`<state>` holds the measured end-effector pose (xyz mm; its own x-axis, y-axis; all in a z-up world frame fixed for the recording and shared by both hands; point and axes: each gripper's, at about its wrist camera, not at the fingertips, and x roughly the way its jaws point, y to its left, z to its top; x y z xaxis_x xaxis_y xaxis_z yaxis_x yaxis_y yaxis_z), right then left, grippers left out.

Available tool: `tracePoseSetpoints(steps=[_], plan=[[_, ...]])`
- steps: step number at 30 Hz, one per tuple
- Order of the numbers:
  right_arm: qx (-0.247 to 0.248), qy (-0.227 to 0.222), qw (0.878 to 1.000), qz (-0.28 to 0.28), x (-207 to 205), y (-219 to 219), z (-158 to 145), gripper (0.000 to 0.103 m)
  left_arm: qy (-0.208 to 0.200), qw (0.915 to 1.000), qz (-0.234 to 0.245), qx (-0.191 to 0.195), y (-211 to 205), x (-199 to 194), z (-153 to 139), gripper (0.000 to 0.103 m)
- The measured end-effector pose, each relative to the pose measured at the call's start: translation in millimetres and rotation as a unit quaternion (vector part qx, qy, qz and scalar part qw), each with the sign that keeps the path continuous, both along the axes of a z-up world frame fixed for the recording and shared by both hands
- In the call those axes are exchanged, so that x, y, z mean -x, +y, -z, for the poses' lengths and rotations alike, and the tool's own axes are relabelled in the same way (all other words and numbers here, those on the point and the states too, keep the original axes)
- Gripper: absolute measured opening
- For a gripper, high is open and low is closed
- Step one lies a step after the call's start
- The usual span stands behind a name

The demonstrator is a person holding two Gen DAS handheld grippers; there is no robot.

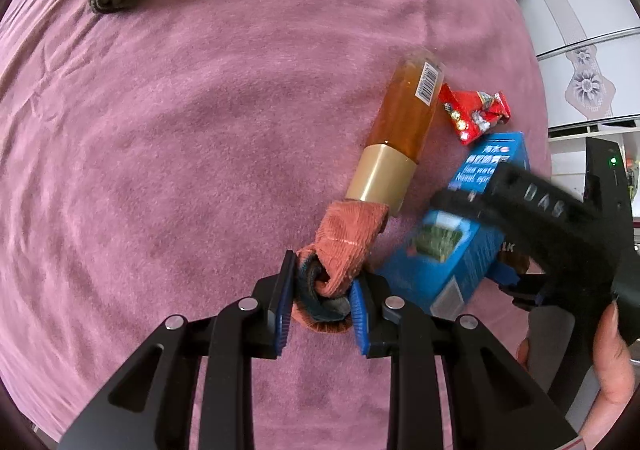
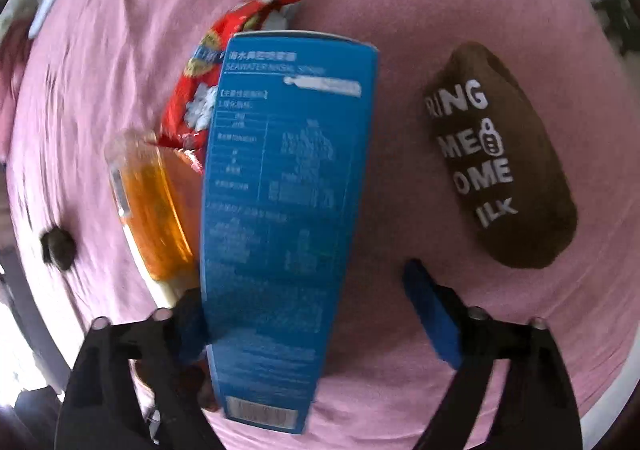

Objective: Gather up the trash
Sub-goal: 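Grasp the rust-coloured sock with the left gripper while the right grasps the blue box, then carry the sock and blue box over the yellow bin and open both grippers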

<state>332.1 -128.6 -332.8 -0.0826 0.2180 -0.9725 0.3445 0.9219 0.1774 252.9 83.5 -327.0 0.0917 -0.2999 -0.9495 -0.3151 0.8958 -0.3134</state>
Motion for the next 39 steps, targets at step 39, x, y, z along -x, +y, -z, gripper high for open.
tracePoseSetpoints(steps=[39], plan=[[-0.015,-0.135,0.986,-0.095,212,-244,-117,0.044,-0.007,0.9795,0.199,0.030,-277,103,-48,0.021]])
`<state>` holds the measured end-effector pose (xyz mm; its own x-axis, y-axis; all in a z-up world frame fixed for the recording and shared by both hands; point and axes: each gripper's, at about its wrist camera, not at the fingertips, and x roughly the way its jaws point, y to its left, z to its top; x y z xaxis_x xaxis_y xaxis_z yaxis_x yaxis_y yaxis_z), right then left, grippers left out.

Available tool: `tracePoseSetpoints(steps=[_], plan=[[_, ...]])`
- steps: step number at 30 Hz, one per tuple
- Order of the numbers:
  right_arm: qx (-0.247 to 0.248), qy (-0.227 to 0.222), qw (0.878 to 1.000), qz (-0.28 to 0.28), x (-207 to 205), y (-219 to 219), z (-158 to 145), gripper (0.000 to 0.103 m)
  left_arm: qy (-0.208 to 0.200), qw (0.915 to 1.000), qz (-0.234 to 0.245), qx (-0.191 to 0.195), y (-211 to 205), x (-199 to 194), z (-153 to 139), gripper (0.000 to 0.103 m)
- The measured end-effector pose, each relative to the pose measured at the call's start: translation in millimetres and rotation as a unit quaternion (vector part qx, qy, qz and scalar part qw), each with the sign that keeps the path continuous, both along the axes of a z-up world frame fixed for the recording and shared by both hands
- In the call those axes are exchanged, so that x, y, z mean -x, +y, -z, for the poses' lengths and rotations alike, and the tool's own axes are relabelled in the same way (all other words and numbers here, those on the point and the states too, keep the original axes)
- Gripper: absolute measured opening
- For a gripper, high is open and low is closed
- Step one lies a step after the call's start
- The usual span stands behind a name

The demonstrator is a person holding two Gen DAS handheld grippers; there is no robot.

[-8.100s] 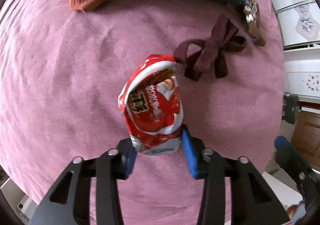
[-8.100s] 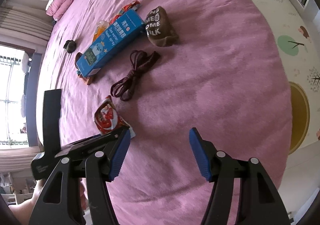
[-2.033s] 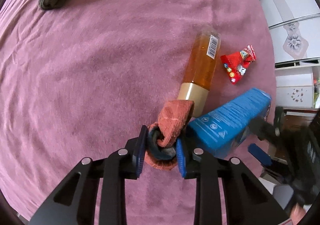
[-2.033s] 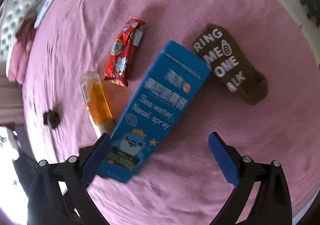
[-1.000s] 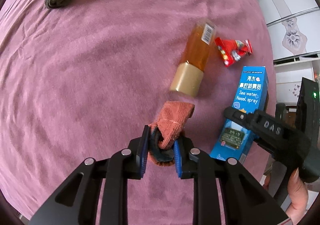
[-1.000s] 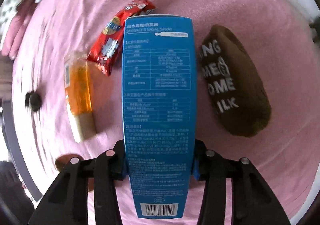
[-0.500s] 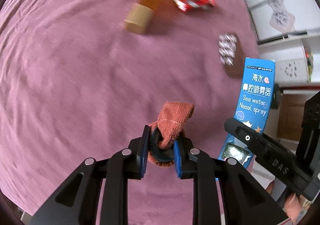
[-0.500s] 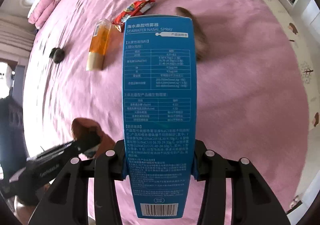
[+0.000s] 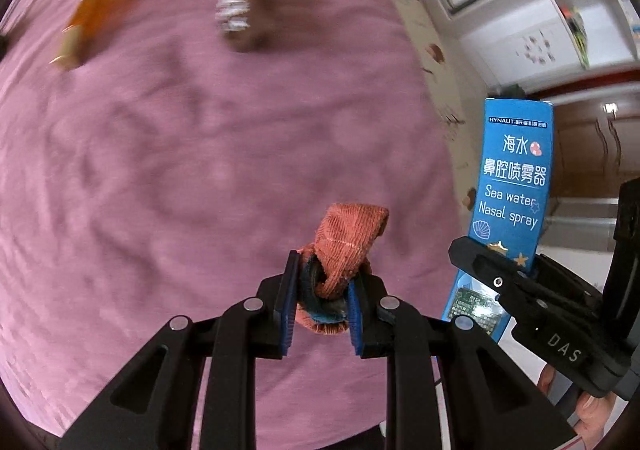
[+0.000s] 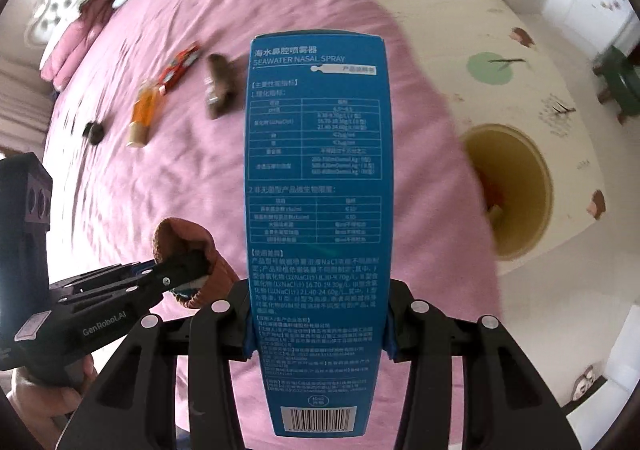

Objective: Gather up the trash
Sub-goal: 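Carry the sock and blue box over the yellow bin and open both grippers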

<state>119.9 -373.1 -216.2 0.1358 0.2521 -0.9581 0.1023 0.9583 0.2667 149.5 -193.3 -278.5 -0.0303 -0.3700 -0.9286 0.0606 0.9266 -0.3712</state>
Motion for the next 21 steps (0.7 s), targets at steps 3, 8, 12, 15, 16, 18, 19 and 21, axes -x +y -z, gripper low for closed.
tracePoseSetpoints(steps=[3,8,12,15,16,18,19,21], plan=[[0.004,-0.001,1.000,0.023,11,-38,-4,0.044,0.000,0.9997,0.026,0.002,-41,4,-3,0.021],[0.009,-0.005,0.998,0.061,22,-95,-8,0.044,-0.007,0.9974,0.072,0.000,-103,-1,-7,0.021],[0.011,-0.008,0.996,0.092,28,-143,-9,0.044,-0.010,0.9946,0.103,-0.001,-147,-8,-6,0.021],[0.015,-0.008,0.994,0.108,29,-171,-7,0.044,-0.012,0.9924,0.122,0.000,-175,-14,-4,0.021],[0.016,-0.007,0.993,0.113,28,-180,-7,0.044,-0.012,0.9916,0.128,0.000,-185,-16,-3,0.022],[0.014,-0.005,0.992,0.123,27,-197,-2,0.044,-0.013,0.9898,0.142,0.000,-204,-22,1,0.021],[0.015,-0.003,0.992,0.129,26,-205,1,0.044,-0.013,0.9890,0.147,-0.001,-210,-24,3,0.021],[0.014,-0.002,0.991,0.136,25,-219,6,0.044,-0.011,0.9877,0.156,-0.002,-227,-30,8,0.022]])
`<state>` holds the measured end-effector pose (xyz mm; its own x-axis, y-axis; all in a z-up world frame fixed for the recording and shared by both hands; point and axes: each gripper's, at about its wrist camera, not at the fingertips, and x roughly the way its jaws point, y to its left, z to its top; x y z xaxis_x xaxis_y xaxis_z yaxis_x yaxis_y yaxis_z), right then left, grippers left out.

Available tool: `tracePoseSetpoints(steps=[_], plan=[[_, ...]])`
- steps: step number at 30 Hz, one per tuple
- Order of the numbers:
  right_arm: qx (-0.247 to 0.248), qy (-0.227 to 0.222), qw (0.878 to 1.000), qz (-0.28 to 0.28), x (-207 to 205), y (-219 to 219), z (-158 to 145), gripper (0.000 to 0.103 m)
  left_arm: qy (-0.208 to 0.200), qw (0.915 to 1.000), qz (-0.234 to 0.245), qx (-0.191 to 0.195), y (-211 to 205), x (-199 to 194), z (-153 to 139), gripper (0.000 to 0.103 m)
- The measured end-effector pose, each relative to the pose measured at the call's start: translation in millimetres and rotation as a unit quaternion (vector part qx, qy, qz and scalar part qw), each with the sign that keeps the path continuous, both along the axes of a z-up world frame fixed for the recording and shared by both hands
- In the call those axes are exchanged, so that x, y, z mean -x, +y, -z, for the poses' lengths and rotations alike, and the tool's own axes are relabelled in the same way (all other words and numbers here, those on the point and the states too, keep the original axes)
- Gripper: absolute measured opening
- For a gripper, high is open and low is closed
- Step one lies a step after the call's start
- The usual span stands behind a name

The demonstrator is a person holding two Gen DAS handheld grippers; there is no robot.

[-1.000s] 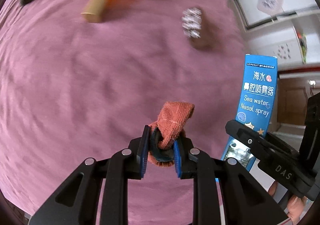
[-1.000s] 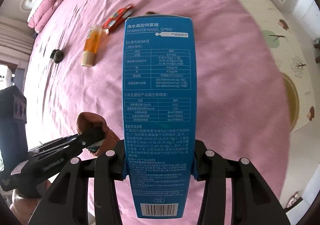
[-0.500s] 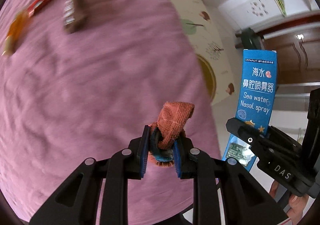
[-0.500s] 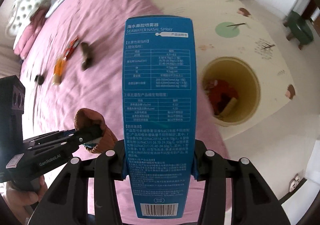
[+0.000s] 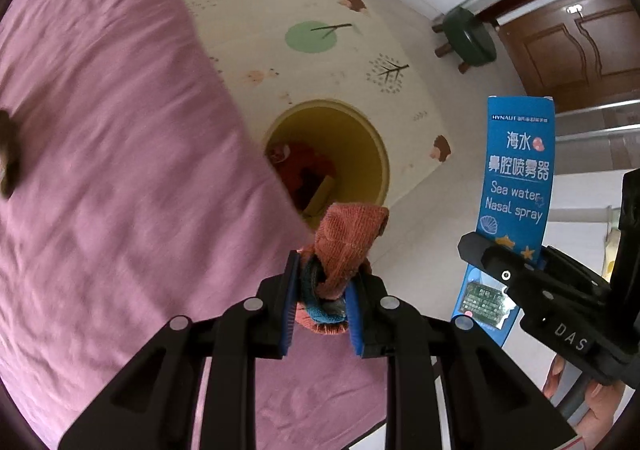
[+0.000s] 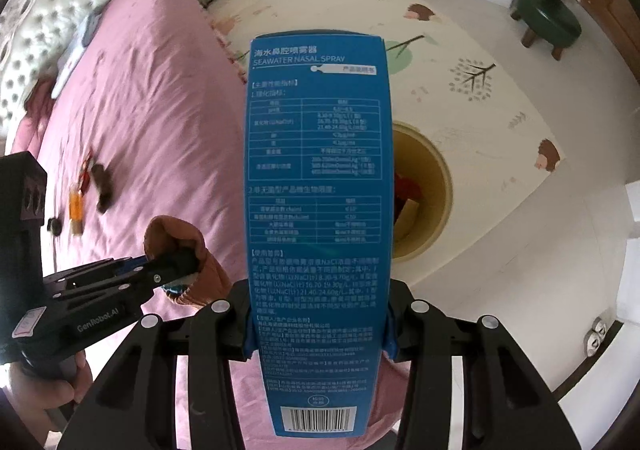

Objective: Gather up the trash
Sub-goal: 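Carry the sock and blue box over the yellow bin and open both grippers, then move both open grippers back to the orange bottle and brown sock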

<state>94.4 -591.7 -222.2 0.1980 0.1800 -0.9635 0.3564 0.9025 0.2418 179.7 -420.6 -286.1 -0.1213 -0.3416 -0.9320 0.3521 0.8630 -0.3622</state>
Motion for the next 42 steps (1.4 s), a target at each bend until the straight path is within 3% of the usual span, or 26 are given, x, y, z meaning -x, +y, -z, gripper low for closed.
tracePoseSetpoints(steps=[8,9,11,12,15,24,32,42], plan=[[-0.003,0.008,1.000,0.028,-9,-37,19,0.044,0.005,0.9997,0.019,0.012,-52,-21,15,0.023],[-0.004,0.007,1.000,0.029,-11,-41,21,0.045,0.003,0.9997,0.023,0.011,-57,-22,16,0.029],[0.005,0.002,0.999,0.037,-14,-48,21,0.048,-0.005,0.9997,0.023,0.005,-64,-26,16,0.064],[0.012,-0.002,0.999,0.039,-16,-51,20,0.057,-0.013,0.9997,0.019,0.003,-64,-27,15,0.082],[0.025,-0.011,0.998,0.051,-20,-60,16,0.065,-0.011,0.9999,0.011,0.006,-60,-32,13,0.083],[0.010,-0.010,0.999,0.041,-27,-50,13,0.063,-0.019,0.9998,0.006,-0.007,-38,-31,8,0.083],[-0.005,-0.024,1.000,-0.001,-36,-1,-4,0.063,-0.034,0.9990,-0.025,-0.018,14,-32,-11,0.083],[-0.031,-0.044,0.995,-0.083,-62,96,-24,0.063,-0.066,0.9924,-0.096,-0.038,118,-36,-42,0.083]])
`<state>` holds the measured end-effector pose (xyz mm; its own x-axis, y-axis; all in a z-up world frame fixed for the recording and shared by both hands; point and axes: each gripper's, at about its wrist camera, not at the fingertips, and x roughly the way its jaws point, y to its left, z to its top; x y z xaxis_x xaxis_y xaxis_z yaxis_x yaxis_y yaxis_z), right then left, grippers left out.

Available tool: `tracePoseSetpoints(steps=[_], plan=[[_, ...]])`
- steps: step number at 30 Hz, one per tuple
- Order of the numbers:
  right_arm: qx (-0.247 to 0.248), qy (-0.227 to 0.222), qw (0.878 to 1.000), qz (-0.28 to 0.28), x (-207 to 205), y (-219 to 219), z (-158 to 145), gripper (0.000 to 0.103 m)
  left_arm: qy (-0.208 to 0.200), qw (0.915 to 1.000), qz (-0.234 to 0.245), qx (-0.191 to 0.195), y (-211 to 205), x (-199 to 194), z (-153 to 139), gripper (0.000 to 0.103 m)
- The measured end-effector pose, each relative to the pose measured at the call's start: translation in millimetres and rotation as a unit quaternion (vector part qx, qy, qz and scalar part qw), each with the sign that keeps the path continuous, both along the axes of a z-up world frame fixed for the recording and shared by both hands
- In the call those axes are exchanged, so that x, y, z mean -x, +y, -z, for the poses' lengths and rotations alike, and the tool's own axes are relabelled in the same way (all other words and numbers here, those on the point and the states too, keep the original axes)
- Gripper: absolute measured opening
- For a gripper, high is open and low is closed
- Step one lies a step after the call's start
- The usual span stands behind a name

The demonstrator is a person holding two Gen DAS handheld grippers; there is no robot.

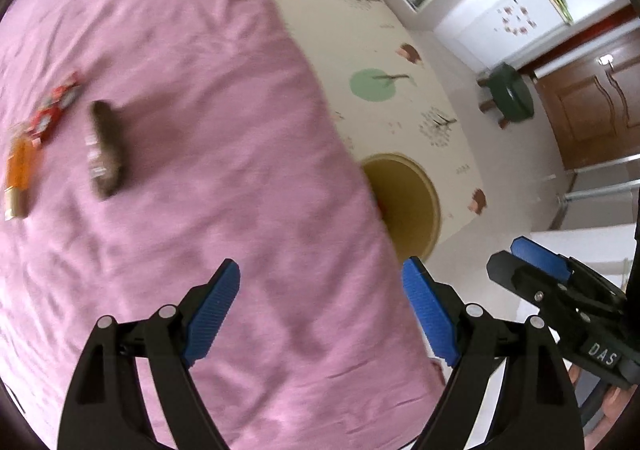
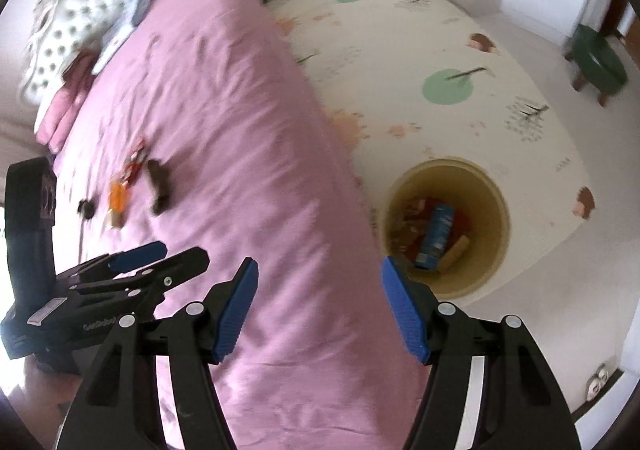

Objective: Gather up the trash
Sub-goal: 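Move both open grippers back to the orange bottle and brown sock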

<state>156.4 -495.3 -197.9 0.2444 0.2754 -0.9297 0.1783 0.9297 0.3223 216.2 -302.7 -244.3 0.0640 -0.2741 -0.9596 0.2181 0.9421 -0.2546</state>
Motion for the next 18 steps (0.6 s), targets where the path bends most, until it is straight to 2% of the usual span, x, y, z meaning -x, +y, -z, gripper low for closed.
tracePoseSetpoints(steps=[8,18], plan=[[-0.012,0.006,0.997,-0.074,-19,94,3,0.063,-0.006,0.9974,-0.071,-0.010,90,2,-9,0.083],[-0.025,0.016,0.993,-0.113,-43,168,16,0.063,-0.003,0.9903,-0.135,-0.030,175,6,2,0.083]])
